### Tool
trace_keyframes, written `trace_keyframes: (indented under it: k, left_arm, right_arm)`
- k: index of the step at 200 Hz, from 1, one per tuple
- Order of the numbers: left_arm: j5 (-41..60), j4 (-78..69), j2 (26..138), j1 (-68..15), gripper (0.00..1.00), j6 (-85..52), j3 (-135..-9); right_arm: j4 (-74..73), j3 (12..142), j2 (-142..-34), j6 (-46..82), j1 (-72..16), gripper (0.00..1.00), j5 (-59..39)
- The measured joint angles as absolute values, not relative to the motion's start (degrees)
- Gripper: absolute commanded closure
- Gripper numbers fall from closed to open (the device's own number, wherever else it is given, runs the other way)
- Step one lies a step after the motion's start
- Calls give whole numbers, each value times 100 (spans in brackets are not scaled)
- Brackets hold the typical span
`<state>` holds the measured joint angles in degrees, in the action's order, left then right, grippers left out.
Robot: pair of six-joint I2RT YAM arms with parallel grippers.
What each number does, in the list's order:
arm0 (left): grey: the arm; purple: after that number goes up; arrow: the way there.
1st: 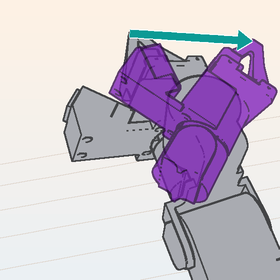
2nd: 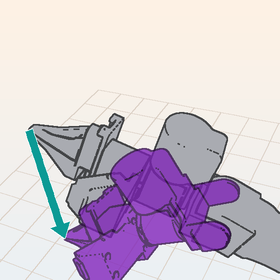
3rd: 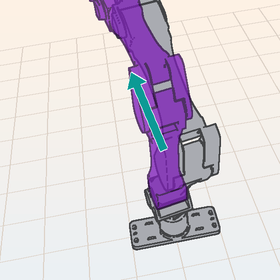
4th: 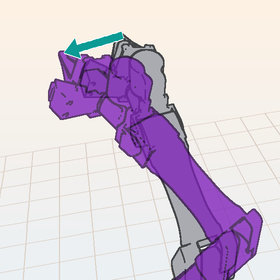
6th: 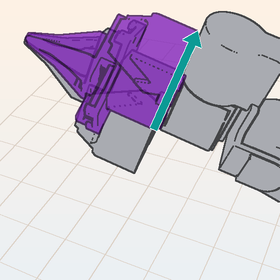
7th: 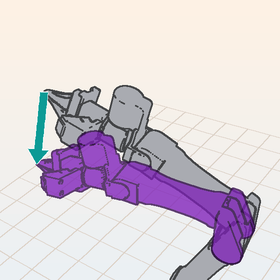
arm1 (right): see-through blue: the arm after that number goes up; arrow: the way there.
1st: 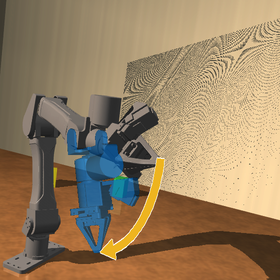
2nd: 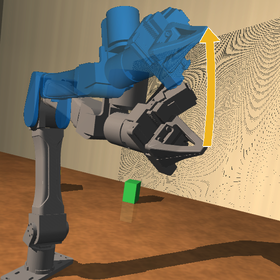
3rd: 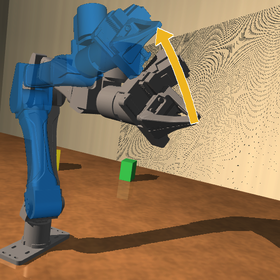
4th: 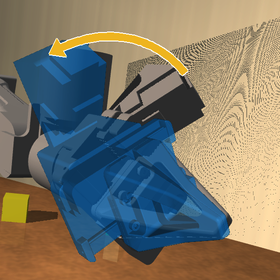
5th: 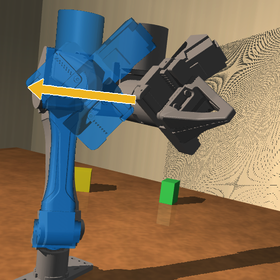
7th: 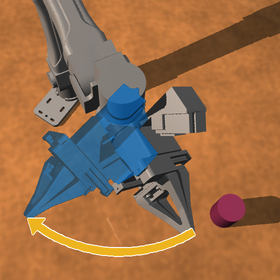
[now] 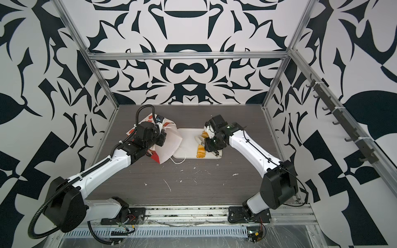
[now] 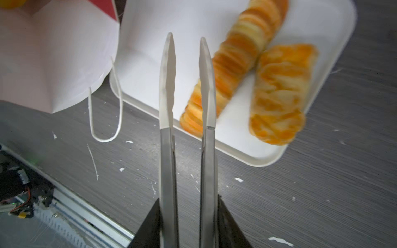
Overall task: Take the fake bread out of the paper bag
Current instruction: 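Lower the twisted bread onto the tray beside the bun and open the tongs, then move the open tongs in the right gripper back into the bag opening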
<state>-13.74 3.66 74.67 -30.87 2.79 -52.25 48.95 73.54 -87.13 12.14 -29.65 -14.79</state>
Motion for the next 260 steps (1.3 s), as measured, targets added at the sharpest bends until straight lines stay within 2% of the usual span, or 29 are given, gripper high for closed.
trace_keyframes:
  k: [41, 91, 151, 220, 260]
  left_arm:
    - [-1372, 366, 7467, -3087, 100, 279, -5225]
    - [-1374, 366, 7467, -3087, 100, 279, -5225]
    - [-1372, 366, 7467, -3087, 100, 281, -5225]
    - [-1372, 408, 7389, -3087, 100, 283, -5225]
    - [-1358, 421, 7310, -3087, 100, 283, -5225]
  right_arm:
    - [4635, 6836, -8984, 1365, -3267, 63, -1837]
    - [4648, 6464, -8912, 1385, -3232, 64, -1678]
    - [4814, 6324, -8468, 1406, -3179, 64, -1330]
    - [4650, 6320, -7684, 1570, -3181, 66, -1455]
    - [4377, 6556, -7367, 1811, -3815, 66, -1496]
